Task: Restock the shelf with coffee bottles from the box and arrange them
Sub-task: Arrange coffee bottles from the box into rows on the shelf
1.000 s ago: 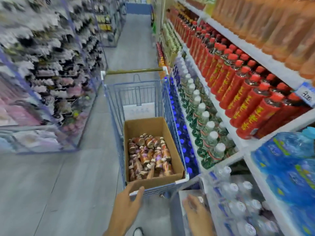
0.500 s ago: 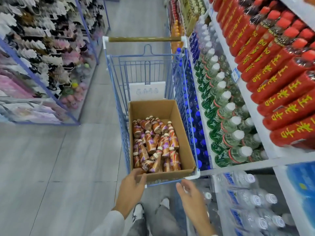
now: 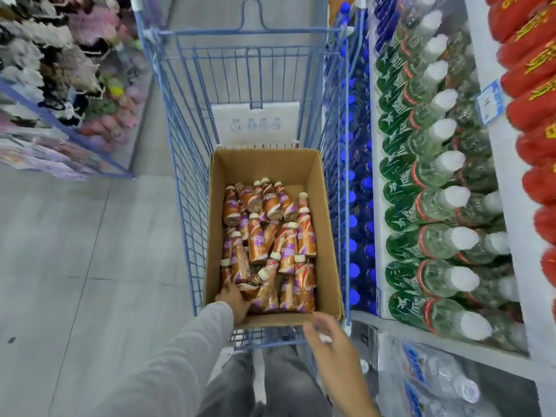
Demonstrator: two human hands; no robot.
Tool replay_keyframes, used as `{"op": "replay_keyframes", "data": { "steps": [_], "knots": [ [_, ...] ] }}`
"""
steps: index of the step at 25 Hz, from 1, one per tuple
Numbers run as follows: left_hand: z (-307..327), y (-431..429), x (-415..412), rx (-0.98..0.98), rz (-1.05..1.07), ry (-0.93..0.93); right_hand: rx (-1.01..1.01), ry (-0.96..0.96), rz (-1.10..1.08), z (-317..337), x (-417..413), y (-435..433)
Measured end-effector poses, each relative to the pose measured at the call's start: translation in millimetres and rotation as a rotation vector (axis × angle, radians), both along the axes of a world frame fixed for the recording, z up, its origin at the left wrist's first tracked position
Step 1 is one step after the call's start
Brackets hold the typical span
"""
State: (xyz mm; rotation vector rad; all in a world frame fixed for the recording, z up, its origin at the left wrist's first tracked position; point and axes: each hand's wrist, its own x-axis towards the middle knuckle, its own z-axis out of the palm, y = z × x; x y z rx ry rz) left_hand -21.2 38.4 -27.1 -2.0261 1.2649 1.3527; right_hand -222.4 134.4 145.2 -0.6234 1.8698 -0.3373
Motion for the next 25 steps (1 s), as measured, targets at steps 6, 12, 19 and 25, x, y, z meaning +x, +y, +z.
{"op": "replay_keyframes", "data": {
  "steps": [6, 12, 19, 25],
  "knots": [
    [-34.7, -11.3, -5.4, 0.095, 0.088, -0.070, 0.043, -0.053, 0.032, -26.0, -22.5, -50.0],
    [15.2, -14.3, -5.3, -0.069, 0.107, -0.012, 0.009, -0.041, 0.167, -63.9, -13.5, -161.1],
    [117.5, -41.5, 3.2, -0.195, 0.826, 0.337, -0.035, 0.137, 0.329, -179.7, 18.3, -315.8],
    [132.8, -48.5, 1.0, -0.267, 1.124, 0.355, 0.056, 0.422, 0.535, -260.3, 47.9, -347.7]
  ]
}}
